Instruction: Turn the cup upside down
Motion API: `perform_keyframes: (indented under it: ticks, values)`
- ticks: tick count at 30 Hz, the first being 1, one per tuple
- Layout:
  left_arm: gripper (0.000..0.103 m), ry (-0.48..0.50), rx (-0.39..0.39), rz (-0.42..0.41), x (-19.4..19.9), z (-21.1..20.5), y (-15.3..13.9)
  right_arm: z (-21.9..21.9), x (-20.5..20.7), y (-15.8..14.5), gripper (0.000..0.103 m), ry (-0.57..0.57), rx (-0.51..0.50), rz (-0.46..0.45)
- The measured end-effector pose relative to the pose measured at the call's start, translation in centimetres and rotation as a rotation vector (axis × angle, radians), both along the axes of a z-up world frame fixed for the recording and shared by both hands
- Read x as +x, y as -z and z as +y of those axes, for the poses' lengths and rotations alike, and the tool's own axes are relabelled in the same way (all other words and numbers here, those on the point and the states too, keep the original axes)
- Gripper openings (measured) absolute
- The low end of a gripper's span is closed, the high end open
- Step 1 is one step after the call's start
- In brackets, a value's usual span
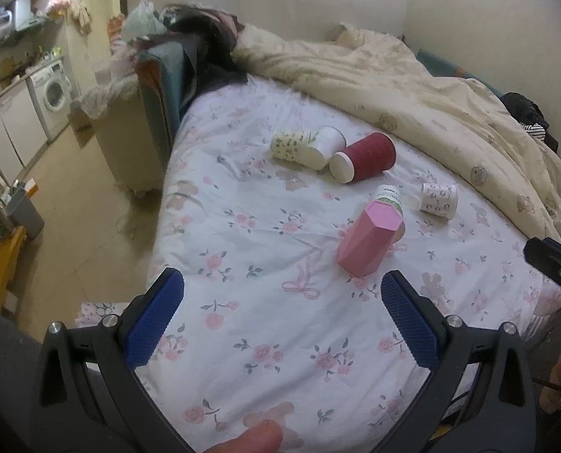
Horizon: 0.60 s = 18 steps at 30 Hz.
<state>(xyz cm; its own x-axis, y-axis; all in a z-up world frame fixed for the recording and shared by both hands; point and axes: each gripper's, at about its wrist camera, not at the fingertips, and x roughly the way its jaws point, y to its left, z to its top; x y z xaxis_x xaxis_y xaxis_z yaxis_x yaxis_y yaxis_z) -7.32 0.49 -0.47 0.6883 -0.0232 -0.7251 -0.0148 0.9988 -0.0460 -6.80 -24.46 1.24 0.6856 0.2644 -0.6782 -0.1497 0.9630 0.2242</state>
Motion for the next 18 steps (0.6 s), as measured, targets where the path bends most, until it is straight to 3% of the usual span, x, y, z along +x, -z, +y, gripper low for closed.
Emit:
perform_keyframes:
  ticks: [5,10,18]
  values:
    - [0.103,0.013,0.007,-0.062,-1.1,-0.6,-0.7,0.6,-1.5,1.9,0.101,0.032,-0.018,-0.002]
    - [0.103,-0.011,-0.011,-0.027,-0.5,-0.2,-0.1,1.6,-1.3,2.6,0.101,0.02,-0.05,-0.027]
    - [0.103,-0.014,0.001,-0.049,-0.7,-0.5,-0.1,2.8,-1.0,3.0,0.101,0.009,-0.089,-0.048]
